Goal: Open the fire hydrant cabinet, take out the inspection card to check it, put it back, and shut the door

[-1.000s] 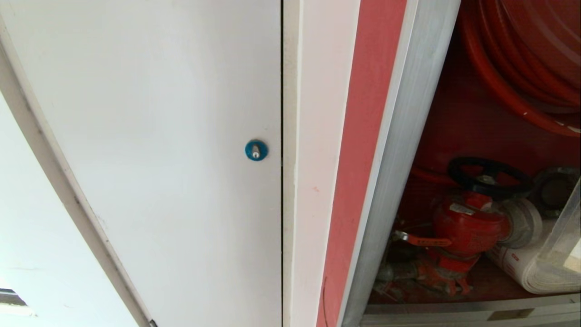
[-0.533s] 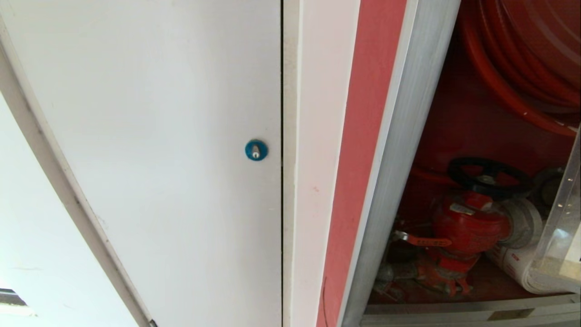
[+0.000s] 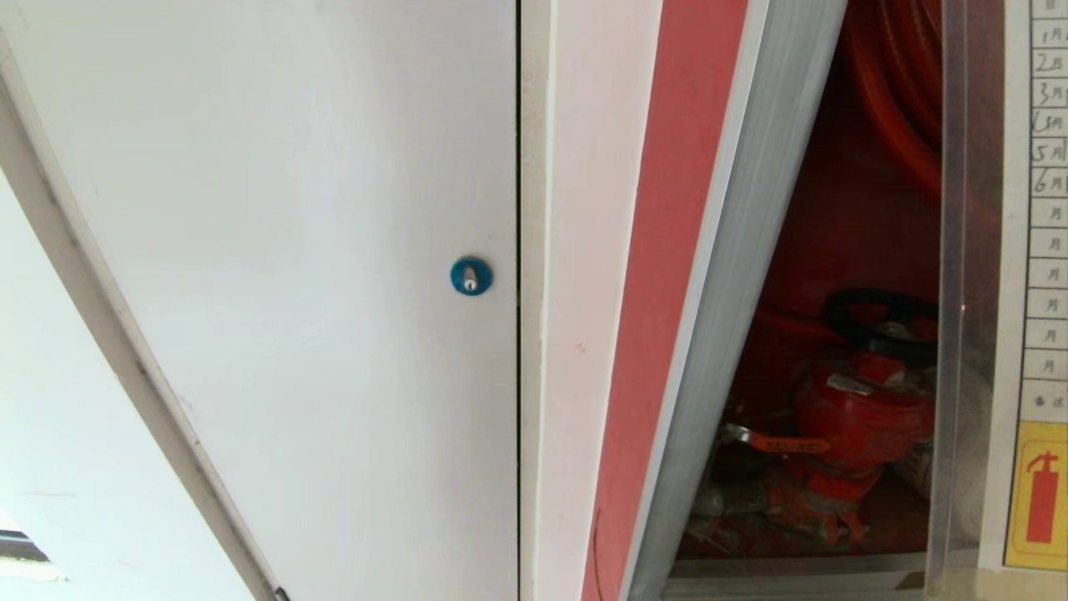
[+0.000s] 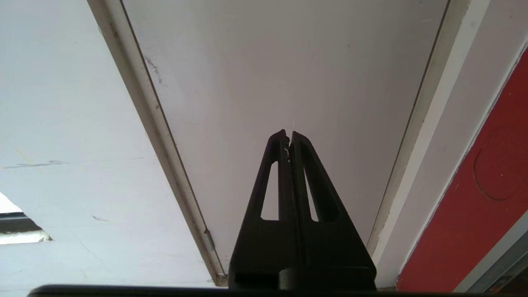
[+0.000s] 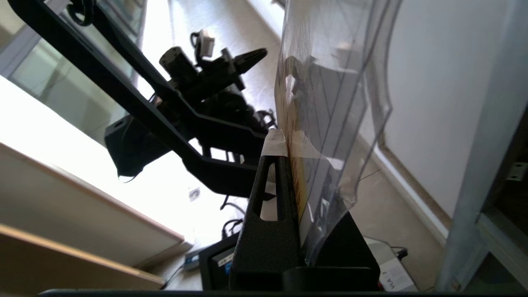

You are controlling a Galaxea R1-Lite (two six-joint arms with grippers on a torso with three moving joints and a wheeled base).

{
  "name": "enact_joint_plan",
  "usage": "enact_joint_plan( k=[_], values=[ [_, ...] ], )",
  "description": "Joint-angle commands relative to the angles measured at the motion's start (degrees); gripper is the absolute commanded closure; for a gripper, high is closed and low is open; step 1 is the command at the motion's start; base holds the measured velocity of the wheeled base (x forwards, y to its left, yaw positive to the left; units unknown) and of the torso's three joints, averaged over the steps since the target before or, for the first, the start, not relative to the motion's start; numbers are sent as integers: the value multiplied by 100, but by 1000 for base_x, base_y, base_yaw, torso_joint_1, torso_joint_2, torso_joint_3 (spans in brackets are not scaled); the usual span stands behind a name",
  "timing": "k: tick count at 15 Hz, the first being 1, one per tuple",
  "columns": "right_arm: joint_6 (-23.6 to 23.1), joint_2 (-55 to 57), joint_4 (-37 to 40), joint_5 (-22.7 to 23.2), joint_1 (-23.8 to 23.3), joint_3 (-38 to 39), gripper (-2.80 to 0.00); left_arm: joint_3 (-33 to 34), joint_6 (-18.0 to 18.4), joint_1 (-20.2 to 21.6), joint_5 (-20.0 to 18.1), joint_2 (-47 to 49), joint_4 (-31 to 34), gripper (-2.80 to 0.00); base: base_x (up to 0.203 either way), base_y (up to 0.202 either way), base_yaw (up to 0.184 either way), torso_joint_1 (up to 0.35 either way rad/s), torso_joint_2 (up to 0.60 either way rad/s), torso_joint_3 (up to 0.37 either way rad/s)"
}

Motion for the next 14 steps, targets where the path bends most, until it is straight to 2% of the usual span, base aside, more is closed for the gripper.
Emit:
enact_joint_plan(
  k=[1, 3, 5, 8, 14],
  values=[
    [-6, 408, 14, -3, 465, 39, 0, 70, 4, 0, 0, 2, -3, 0, 0, 0, 0, 0, 0, 0],
    [8, 661, -90, -267, 987, 74, 0, 70, 4, 0, 0, 2, -3, 0, 0, 0, 0, 0, 0, 0],
    [50, 851, -366, -566, 1267, 82, 0, 70, 4, 0, 0, 2, -3, 0, 0, 0, 0, 0, 0, 0],
    [98, 997, -618, -608, 1282, 73, 0, 70, 4, 0, 0, 2, -3, 0, 0, 0, 0, 0, 0, 0],
    [119, 1232, -1461, -1082, 1349, 193, 0, 70, 4, 0, 0, 2, -3, 0, 0, 0, 0, 0, 0, 0]
  ],
)
